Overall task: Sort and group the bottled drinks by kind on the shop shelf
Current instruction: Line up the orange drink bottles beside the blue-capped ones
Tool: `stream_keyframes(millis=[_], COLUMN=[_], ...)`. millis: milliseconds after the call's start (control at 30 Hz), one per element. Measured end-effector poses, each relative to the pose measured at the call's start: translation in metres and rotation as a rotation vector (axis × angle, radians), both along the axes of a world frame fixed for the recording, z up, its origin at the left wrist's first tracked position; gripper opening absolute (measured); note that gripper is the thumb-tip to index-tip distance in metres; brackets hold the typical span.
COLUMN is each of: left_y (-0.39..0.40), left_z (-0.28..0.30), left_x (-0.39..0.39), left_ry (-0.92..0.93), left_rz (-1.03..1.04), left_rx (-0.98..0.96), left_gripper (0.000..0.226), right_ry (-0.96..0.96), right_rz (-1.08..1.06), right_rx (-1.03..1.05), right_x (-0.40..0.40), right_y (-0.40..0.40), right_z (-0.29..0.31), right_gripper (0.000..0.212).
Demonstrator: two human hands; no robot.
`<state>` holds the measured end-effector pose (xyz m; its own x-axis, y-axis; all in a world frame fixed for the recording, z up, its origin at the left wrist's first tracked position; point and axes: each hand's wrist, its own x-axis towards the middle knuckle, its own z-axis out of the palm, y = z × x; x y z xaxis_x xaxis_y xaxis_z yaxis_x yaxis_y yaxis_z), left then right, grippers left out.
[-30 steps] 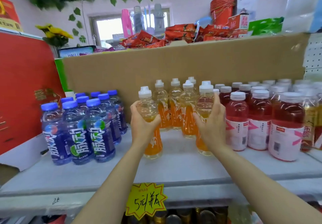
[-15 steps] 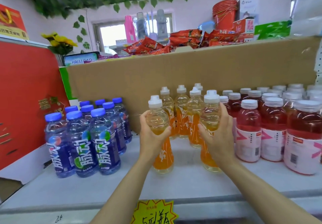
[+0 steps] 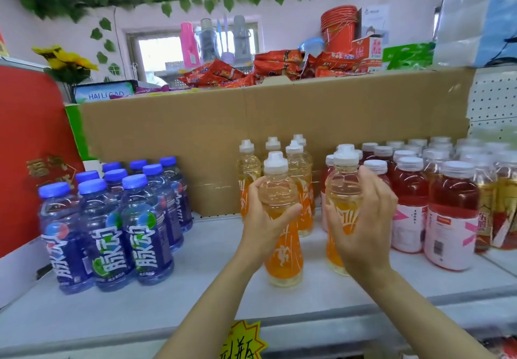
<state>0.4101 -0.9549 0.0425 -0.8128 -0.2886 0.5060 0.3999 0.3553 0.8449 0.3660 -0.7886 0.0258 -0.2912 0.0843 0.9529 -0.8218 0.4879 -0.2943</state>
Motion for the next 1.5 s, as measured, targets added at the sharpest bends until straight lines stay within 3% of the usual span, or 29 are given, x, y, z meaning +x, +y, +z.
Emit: stream_keyframes(millis=[100,267,367,433,533,600,767,1167,1233,1300,1400,1500], left_y=[0.008,-0.004,-0.052,-0.08,-0.098,-0.103,-0.118,-0.142,-0.131,-0.112,-0.078,-0.07], left_z=[0.008,0.024,0.035,0.034,0.019,0.009,-0.001,0.009,0.02,0.032,0.032,0.024], left_x=[0.009,0.01,-0.036,-0.069,-0.113,-0.131,-0.134,-0.109,-0.097,-0.077,-0.04,-0.028], left_ry=[-0.026,-0.135,-0.074,-0.155,-0.322,-0.325,-0.275,-0.407,-0.358,-0.144,0.151,0.07], left_rz=[-0.138,-0.279,0.066,0.312,0.326,0.317,0.434,0.53,0.57,0.55,0.281,0.234], left_rx=[0.059,0.037,0.129,0.088,0.01,0.02,-0.102,-0.059,-0.009,0.054,0.137,-0.085], left_gripper=[0.068,0.05,0.063,0.086,0.106,0.1,0.055,0.063,0.067,0.068,0.074,0.086], right_ry=[-0.183,-0.374,-0.403,-0.402,-0.412,-0.404,-0.431,-0.467,-0.494,-0.501,-0.547,-0.587], right_rz=[0.347,0.382,0.387,0.394,0.414,0.415,0.41,0.541,0.569,0.559,0.525,0.553], right_rx=[0.096,-0.032,-0.029,-0.026,-0.03,-0.032,-0.021,0.015,0.026,0.043,0.092,0.116], right_x=[0.029,0.032,0.03,0.029,0.025,0.023,0.017,0.009,0.006,0.001,-0.003,-0.004], right_y=[-0.026,-0.061,-0.06,-0.061,-0.063,-0.065,-0.071,-0.106,-0.115,-0.125,-0.145,-0.164], right_z=[-0.01,-0.016,-0.016,-0.018,-0.021,-0.023,-0.021,-0.014,-0.015,-0.013,-0.006,0.001], right_gripper=[0.079,0.096,0.097,0.096,0.099,0.1,0.095,0.094,0.095,0.096,0.093,0.062])
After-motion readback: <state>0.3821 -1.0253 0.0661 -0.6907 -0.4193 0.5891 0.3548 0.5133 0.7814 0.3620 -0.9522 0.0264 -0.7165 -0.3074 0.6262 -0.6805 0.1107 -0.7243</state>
